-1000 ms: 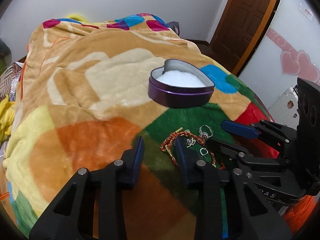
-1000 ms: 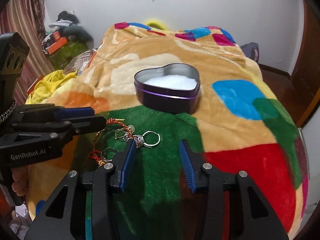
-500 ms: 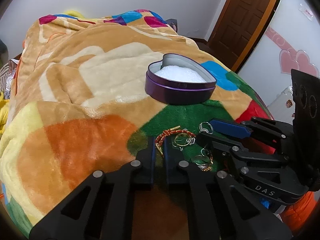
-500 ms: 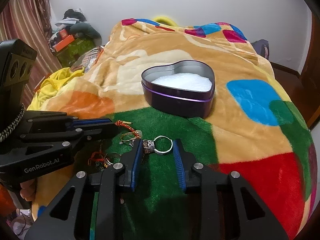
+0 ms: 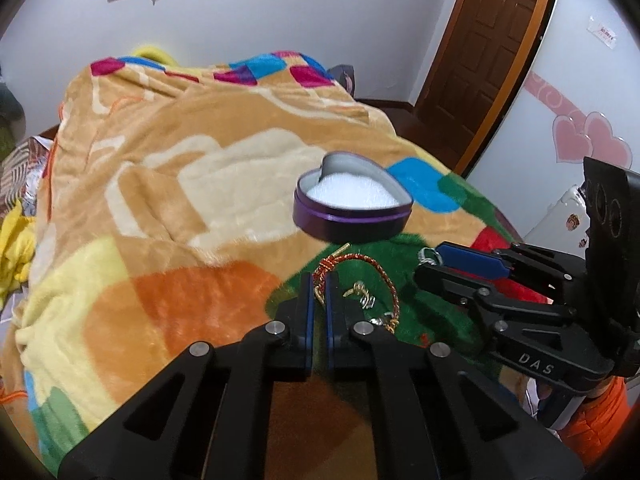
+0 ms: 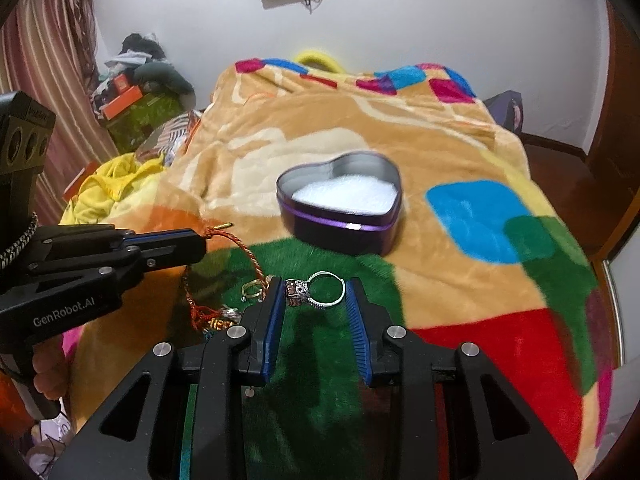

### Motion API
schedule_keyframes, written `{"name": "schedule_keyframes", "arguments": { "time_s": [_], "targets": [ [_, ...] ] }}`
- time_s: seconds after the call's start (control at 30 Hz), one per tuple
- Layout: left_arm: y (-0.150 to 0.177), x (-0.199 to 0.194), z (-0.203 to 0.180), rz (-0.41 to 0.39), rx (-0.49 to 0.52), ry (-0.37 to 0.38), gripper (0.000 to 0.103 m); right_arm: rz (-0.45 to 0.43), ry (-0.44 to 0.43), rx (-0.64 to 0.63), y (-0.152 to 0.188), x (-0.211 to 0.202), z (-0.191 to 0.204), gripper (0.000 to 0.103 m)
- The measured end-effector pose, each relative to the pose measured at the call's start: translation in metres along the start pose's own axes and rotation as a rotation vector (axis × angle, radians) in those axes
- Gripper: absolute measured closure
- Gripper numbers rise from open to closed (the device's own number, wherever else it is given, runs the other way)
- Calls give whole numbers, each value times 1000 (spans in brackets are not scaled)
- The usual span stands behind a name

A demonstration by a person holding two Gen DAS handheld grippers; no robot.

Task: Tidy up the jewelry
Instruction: 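Lower the left tool to the jewelry and grasp the red-gold bracelet, then carry the bracelet into the purple heart tin and open the left tool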

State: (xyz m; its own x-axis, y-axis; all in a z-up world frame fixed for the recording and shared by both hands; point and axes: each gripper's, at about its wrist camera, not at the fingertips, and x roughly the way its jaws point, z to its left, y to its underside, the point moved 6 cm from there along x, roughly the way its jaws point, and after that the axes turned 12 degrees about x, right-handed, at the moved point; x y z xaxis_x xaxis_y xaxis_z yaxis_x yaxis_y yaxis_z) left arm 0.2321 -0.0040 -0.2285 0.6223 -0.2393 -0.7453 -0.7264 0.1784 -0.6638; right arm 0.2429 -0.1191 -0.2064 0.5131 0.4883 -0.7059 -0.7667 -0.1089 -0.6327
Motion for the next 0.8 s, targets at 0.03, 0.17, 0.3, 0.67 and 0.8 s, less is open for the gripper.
{"name": "schedule_keyframes", "arguments": {
  "time_s": [0.03,0.17,0.3,0.67,0.8],
  "targets": [
    [-2,-3,0,-9,1,-3,99,-9,2,2,-2,-3,0,75],
    [-15,-18,0,-51,8,-19,100,-44,8,14,-11,-12,-1,75],
    [-26,-30,0,-89,14,-32,100,-74,15,18,-18,-19,-1,75],
    [-62,-43,7,-173,31,-70,100,-141,28,17,-39,-25,-5,75],
    [-74,-37,11,-189,38,-82,100,-158,31,18,-46,-22,-9,75]
  ]
}}
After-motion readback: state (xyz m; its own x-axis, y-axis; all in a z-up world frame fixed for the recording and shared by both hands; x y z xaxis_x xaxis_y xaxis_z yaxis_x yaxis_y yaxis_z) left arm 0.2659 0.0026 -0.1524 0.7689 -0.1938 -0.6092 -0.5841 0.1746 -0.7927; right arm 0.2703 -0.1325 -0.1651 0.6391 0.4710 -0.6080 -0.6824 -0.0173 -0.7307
